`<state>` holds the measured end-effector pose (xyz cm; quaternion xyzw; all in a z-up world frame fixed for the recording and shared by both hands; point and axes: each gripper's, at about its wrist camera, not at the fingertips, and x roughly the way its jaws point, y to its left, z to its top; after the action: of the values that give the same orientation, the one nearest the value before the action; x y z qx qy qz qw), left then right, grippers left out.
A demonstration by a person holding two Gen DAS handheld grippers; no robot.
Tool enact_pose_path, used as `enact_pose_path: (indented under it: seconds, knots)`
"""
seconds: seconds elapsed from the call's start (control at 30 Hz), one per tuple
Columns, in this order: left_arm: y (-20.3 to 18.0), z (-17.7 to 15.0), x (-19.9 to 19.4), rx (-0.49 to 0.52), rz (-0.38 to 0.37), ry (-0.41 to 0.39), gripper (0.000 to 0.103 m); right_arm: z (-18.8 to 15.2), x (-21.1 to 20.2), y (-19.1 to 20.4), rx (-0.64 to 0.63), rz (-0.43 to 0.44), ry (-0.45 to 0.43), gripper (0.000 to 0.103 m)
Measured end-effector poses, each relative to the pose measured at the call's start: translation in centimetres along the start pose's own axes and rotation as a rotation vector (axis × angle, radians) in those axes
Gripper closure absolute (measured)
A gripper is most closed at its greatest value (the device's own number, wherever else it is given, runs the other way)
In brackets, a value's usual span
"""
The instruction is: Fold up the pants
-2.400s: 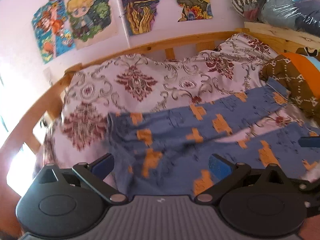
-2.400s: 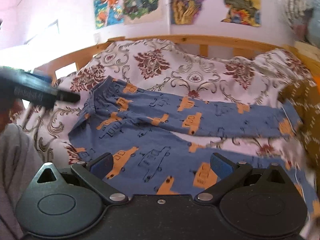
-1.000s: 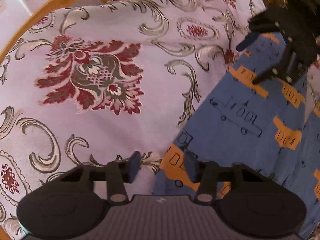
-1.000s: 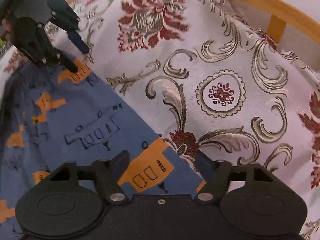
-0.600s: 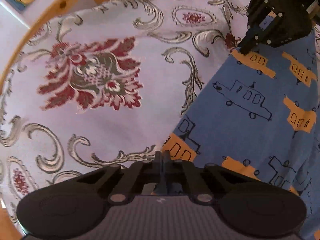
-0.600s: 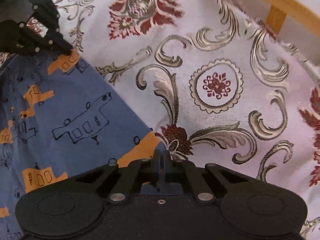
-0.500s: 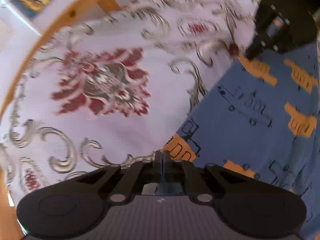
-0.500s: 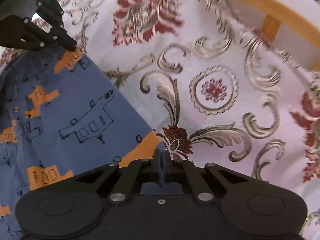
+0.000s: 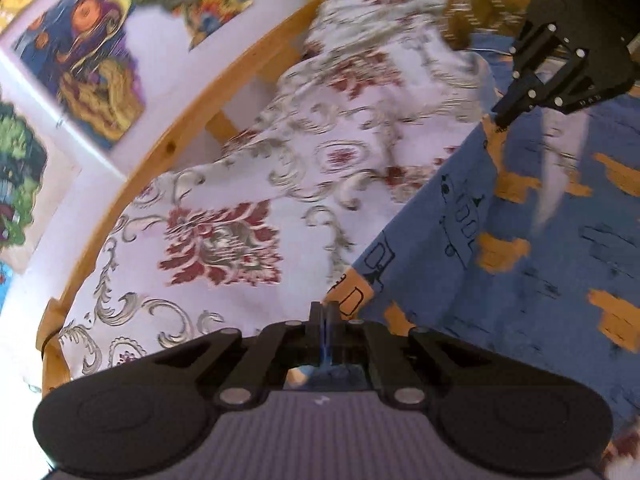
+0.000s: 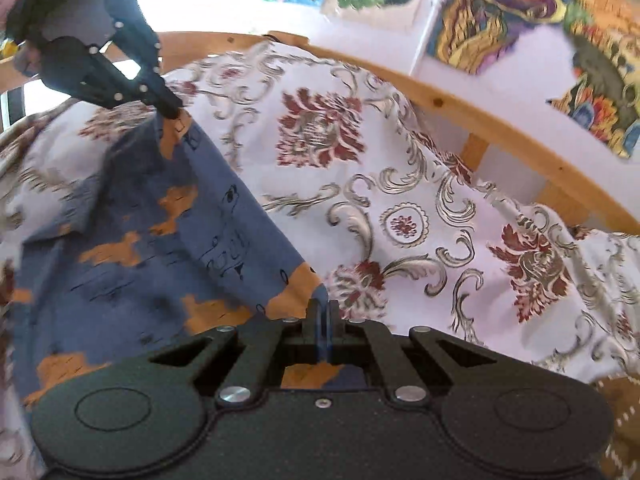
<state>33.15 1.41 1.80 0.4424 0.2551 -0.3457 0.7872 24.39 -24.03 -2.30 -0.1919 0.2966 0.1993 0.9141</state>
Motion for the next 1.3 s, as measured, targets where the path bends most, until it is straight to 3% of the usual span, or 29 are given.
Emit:
enact_pose_path:
  seconds: [0.4,0.73,1.3]
  knots:
    - [-9.8,-4.8,-6.5,0.272,-0.119,-0.048,0.102,-6.2,-8.3,9.7,-0.004,-0.047,0.02,0.103]
    - [-11.8,-8.0,-7.0,0.229,-0.233,0.001,0.102,-8.4,-8.6,16.4,-0.04,-0.052,0.111,0.103]
    - [-13.2,-10.1,-5.5,0.24,-0.361,0.088,0.101,-10.4,-7.0,17.2,-0.006,-0.019,0.183,0.102]
